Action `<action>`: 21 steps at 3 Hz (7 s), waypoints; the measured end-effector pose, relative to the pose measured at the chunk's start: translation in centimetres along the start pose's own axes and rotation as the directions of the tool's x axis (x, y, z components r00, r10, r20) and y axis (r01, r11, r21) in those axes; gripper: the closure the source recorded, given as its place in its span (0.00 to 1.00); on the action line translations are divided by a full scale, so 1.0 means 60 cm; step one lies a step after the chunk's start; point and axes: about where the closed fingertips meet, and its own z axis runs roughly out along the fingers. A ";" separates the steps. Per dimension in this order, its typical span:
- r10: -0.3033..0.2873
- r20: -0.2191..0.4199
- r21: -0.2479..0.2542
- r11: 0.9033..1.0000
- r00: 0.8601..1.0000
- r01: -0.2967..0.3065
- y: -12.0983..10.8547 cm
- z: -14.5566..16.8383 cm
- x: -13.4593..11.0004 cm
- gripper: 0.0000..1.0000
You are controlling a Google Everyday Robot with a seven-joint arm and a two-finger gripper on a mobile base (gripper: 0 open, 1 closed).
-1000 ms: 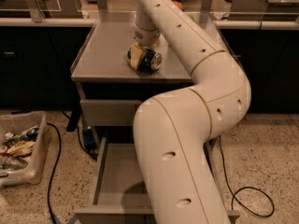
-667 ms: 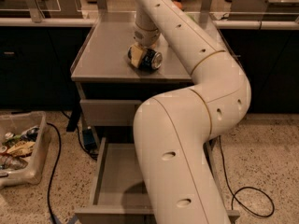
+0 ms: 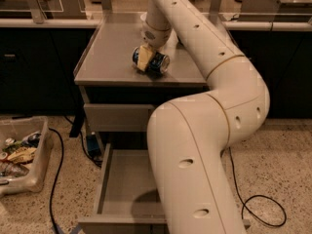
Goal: Place pepsi can into middle drawer
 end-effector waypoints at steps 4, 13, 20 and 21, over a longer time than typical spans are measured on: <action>-0.345 0.420 -0.095 0.903 0.840 0.419 0.029 -0.114 0.020 1.00; -0.350 0.566 -0.255 0.787 0.747 0.562 0.256 -0.271 0.132 1.00; -0.314 0.713 -0.291 0.681 0.627 0.672 0.473 -0.143 0.255 1.00; -0.304 0.643 -0.374 0.677 0.703 0.634 0.530 -0.045 0.307 1.00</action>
Offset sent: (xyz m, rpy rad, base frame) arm -0.0815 -0.0968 0.0936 0.3717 0.1567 0.6858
